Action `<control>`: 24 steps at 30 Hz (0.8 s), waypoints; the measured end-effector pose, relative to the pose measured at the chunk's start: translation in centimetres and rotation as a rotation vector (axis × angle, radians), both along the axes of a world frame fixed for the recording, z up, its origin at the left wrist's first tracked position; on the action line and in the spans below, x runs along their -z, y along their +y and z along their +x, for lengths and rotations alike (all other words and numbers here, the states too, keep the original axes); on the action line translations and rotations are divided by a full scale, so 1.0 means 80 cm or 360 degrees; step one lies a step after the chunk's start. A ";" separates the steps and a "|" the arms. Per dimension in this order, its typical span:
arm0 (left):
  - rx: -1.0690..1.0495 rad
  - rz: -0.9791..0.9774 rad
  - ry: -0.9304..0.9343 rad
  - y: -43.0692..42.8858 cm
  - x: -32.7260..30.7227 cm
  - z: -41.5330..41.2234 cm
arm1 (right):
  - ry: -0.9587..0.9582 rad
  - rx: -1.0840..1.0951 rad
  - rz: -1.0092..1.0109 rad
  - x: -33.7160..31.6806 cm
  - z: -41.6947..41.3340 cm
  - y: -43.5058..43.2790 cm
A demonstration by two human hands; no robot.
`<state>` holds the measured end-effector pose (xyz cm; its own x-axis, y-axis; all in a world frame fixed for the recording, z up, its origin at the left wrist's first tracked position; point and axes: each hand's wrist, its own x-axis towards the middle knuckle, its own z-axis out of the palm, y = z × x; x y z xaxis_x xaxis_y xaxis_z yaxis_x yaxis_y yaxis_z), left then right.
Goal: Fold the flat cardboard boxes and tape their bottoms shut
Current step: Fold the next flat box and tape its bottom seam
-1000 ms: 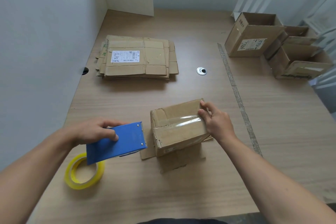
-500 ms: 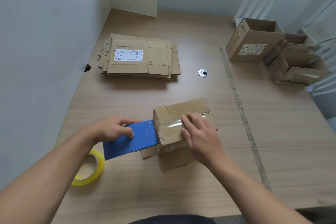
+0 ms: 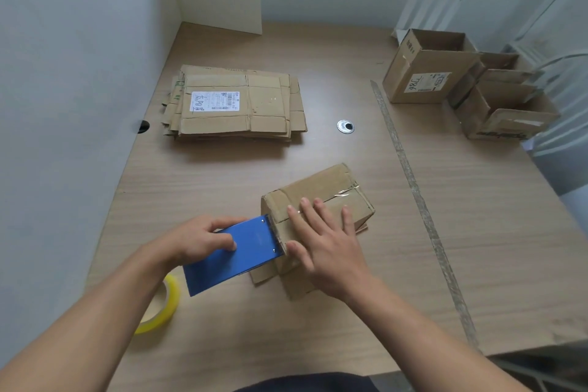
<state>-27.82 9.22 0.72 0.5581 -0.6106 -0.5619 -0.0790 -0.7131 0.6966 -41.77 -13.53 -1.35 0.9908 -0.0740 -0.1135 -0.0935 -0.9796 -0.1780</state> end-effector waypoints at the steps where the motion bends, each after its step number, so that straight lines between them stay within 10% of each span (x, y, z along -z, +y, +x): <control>1: -0.0010 0.0002 0.0007 0.000 0.001 -0.002 | 0.0022 -0.0005 0.0000 0.001 -0.001 -0.002; 24: 0.0015 0.0071 -0.0063 0.010 0.013 -0.015 | 0.0120 -0.0141 -0.0135 -0.021 0.014 -0.033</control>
